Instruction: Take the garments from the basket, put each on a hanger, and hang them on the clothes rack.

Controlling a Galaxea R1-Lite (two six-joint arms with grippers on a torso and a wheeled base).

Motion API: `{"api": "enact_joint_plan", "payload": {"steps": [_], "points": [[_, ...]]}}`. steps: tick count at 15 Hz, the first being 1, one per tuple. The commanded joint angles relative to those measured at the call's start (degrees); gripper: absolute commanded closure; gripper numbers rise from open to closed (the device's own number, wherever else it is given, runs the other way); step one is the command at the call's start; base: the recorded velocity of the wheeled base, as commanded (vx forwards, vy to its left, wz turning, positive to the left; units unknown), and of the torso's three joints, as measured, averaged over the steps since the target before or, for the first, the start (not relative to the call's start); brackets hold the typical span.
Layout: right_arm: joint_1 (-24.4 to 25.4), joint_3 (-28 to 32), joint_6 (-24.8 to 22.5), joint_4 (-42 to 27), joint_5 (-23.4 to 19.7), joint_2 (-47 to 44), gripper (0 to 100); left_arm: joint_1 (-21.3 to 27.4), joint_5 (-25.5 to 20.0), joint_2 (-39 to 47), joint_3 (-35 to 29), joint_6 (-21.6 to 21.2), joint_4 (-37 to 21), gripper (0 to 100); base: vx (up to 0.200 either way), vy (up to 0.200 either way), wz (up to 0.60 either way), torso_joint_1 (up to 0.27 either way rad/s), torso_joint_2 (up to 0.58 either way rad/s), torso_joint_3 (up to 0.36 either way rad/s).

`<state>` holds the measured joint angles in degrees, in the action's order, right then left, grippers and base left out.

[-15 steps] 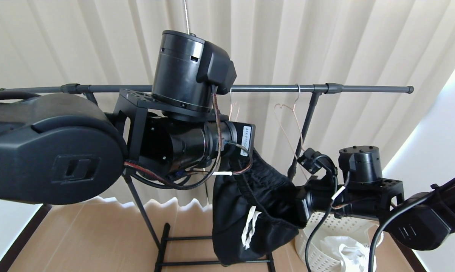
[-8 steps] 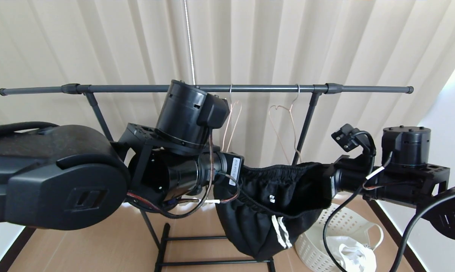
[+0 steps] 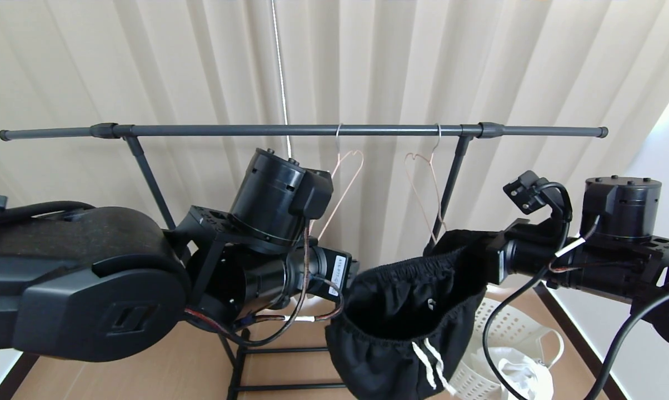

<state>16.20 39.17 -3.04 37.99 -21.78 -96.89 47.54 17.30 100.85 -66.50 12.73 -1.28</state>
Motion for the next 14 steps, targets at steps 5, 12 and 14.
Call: {"api": "enact_joint_plan", "payload": {"steps": [5, 12, 14], "points": [[0.1, -0.5, -0.9, 0.1, 0.1, 0.5, 100, -1.8, 0.0, -1.0, -0.1, -0.3, 0.0, 0, 0.000, 0.000, 0.00, 0.000, 0.00, 0.000], [0.3, -1.1, -2.2, 0.1, 0.0, 2.0, 100, -10.7, -0.8, 8.0, -4.9, -9.9, 7.5, 0, 0.000, 0.000, 0.00, 0.000, 0.00, 0.000], [0.3, -1.3, -2.2, 0.1, 0.0, 2.3, 100, -13.1, -5.9, 10.1, -7.7, -11.8, 8.7, 0, 0.000, 0.000, 0.00, 0.000, 0.00, 0.000]]}}
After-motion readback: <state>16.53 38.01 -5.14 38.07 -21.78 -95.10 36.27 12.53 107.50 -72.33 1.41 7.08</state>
